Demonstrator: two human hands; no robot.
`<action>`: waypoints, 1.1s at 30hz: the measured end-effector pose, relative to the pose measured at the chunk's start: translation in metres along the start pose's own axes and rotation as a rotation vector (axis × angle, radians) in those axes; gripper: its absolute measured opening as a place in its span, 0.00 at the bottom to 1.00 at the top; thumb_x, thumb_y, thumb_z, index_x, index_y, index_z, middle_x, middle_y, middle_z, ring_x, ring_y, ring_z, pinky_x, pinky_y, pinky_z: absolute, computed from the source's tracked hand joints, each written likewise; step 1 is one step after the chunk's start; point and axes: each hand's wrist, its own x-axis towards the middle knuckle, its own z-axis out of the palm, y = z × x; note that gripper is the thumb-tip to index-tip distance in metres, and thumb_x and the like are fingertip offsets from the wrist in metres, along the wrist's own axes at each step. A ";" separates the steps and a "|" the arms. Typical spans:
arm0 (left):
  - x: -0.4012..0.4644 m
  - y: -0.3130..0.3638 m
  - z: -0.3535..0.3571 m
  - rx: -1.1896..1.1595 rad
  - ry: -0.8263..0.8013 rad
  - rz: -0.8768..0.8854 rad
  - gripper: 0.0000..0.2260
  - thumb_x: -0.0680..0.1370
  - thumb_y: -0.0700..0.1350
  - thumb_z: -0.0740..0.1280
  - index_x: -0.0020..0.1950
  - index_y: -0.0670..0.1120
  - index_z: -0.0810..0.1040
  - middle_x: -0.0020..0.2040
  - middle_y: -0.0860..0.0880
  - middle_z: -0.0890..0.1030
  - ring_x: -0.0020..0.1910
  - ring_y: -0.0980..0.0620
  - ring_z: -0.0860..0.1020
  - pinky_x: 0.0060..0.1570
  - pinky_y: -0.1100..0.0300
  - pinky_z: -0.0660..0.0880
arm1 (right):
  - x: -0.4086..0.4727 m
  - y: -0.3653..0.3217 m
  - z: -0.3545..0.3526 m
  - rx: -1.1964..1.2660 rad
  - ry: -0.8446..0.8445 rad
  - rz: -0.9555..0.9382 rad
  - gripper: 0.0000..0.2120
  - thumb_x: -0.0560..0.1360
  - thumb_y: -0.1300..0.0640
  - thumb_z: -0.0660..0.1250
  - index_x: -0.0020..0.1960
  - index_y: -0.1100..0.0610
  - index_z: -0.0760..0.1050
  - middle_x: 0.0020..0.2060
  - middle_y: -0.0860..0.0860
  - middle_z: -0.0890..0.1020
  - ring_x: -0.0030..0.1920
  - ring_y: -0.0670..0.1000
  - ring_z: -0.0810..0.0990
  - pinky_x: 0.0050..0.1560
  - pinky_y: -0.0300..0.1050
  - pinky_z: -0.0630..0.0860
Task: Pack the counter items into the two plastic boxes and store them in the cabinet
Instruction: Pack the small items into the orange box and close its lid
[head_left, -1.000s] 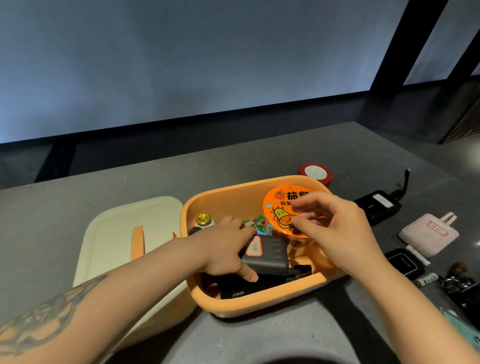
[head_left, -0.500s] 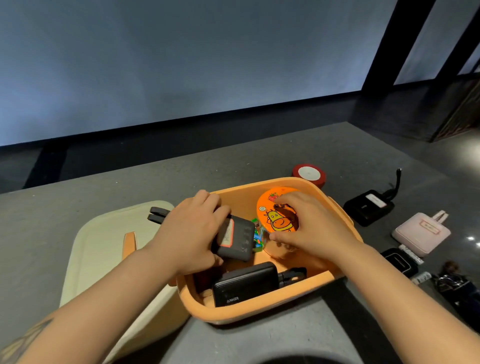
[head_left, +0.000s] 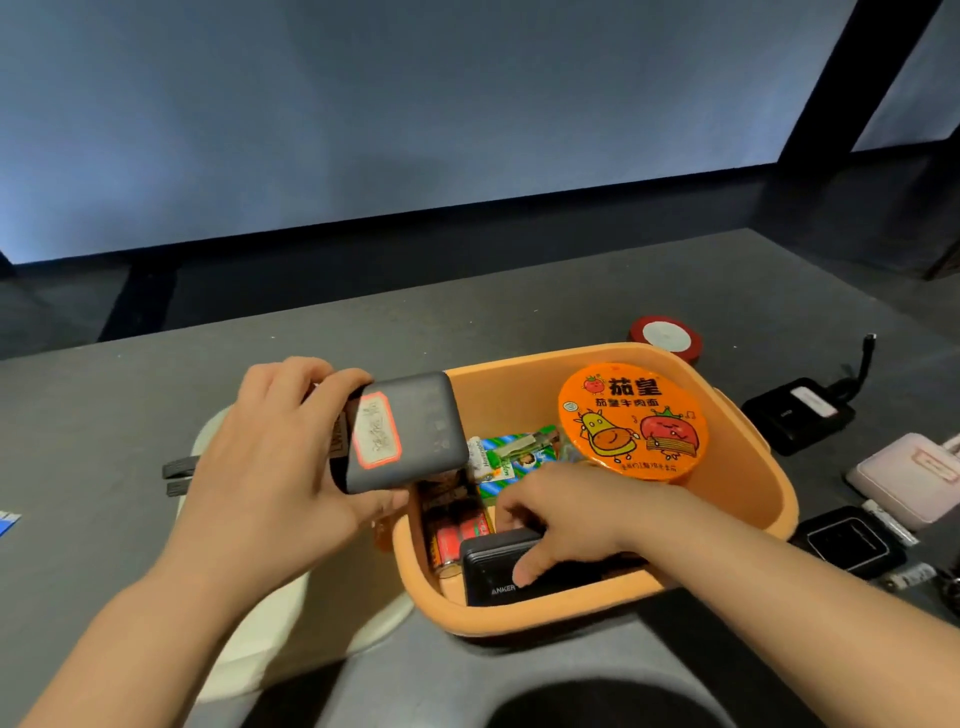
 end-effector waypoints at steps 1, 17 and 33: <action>-0.003 -0.001 0.000 -0.012 0.001 -0.006 0.38 0.55 0.57 0.80 0.62 0.50 0.73 0.52 0.53 0.71 0.53 0.50 0.65 0.44 0.54 0.68 | 0.001 0.000 -0.001 0.017 -0.042 0.002 0.17 0.71 0.48 0.73 0.56 0.50 0.75 0.51 0.47 0.80 0.49 0.48 0.76 0.44 0.45 0.71; -0.010 0.016 0.004 -0.097 -0.060 0.026 0.38 0.57 0.62 0.78 0.63 0.52 0.72 0.53 0.54 0.71 0.54 0.52 0.66 0.45 0.54 0.71 | -0.007 0.009 0.004 -0.359 0.049 0.166 0.18 0.77 0.63 0.63 0.67 0.56 0.70 0.61 0.56 0.76 0.60 0.57 0.76 0.55 0.52 0.76; 0.034 0.058 0.045 -0.127 -0.208 0.295 0.39 0.59 0.68 0.71 0.66 0.59 0.64 0.59 0.60 0.66 0.58 0.59 0.62 0.53 0.59 0.70 | -0.092 0.043 -0.023 0.393 0.635 0.094 0.13 0.76 0.53 0.68 0.57 0.39 0.76 0.52 0.37 0.80 0.54 0.37 0.78 0.57 0.45 0.76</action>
